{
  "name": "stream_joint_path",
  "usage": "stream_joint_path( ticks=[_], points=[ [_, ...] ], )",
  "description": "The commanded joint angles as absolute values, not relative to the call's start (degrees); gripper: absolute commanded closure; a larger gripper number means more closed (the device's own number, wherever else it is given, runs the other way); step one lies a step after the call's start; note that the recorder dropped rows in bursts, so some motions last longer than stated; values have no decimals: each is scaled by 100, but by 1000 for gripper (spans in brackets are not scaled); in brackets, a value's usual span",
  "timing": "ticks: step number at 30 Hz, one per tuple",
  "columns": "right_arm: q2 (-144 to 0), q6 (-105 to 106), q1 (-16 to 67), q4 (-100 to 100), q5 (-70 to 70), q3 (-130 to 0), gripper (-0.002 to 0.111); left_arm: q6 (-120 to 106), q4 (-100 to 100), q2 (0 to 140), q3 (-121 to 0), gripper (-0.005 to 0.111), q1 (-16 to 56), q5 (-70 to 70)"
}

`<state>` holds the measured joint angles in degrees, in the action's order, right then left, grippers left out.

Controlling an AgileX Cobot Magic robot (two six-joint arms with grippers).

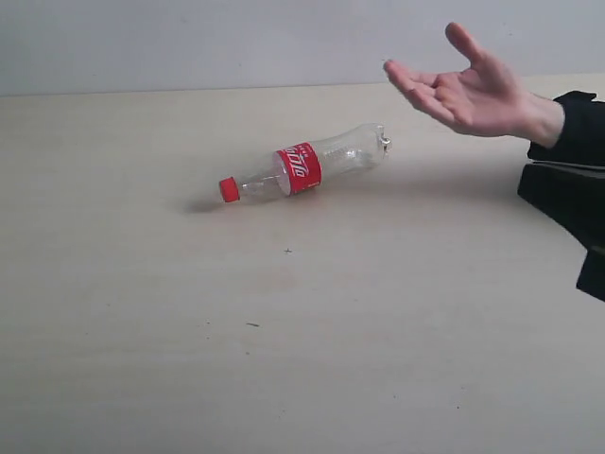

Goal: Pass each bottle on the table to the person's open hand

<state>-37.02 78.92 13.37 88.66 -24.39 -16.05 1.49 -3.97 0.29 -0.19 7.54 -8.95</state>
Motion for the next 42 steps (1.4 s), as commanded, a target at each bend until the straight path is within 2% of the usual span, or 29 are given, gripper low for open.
stream_joint_path(
  ticks=[1,12,15,19,23,29,34,38,42],
  points=[
    [-4237,8210,1332,9041,-2509,-1877,108,193,-407,0,0,107,738,-873],
    [-5581,7802,1332,8055,-2496,-3424,108,193,-407,0,0,107,738,-873],
    [-6065,6655,1332,6888,-2562,-4229,108,193,-407,0,0,107,738,-873],
    [-6816,4784,1332,4370,-3041,-5441,108,193,-407,0,0,107,738,-873],
    [-7591,4087,1332,2446,-3800,-6547,108,193,-407,0,0,107,738,-873],
    [-8892,4099,1332,1164,-5078,-8030,108,193,-407,0,0,107,738,-873],
    [-9948,4895,1507,569,-5954,-9035,108,193,-407,0,0,107,738,-873],
    [-10578,5985,1977,528,-6014,-9492,108,193,-407,0,0,107,738,-873],
    [-11163,6179,2503,0,-5855,-9796,108,193,-407,0,0,107,738,-873]
  ],
)
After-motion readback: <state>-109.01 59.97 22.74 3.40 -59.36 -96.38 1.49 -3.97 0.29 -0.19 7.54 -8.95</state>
